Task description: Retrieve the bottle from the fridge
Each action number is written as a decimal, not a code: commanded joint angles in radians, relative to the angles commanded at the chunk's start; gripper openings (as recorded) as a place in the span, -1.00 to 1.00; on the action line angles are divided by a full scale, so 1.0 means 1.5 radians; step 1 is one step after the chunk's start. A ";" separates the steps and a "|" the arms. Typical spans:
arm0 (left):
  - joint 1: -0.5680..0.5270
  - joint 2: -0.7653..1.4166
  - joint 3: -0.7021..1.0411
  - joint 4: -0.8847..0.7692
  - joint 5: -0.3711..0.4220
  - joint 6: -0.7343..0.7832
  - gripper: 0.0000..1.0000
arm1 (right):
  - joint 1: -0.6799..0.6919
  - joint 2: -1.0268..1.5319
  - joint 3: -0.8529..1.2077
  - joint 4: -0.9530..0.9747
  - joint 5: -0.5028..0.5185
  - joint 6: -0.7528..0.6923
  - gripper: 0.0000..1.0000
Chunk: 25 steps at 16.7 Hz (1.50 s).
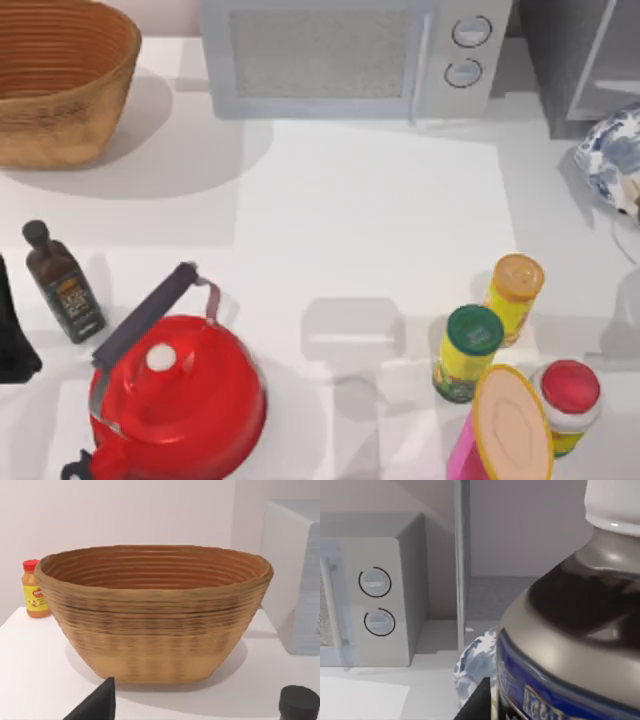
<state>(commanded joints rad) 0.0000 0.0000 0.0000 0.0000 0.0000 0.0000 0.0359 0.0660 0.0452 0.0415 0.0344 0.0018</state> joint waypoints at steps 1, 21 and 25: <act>0.000 0.000 0.000 0.000 0.000 0.000 1.00 | 0.017 0.028 0.019 0.017 0.016 0.000 -1.00; 0.000 0.000 0.000 0.000 0.000 0.000 1.00 | 0.572 1.246 0.622 0.568 0.588 0.014 -1.00; 0.000 0.000 0.000 0.000 0.000 0.000 1.00 | 0.624 1.341 0.683 0.624 0.641 0.013 -1.00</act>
<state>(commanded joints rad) 0.0000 0.0000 0.0000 0.0000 0.0000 0.0000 0.9716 2.0781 1.0691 0.9779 0.9966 0.0218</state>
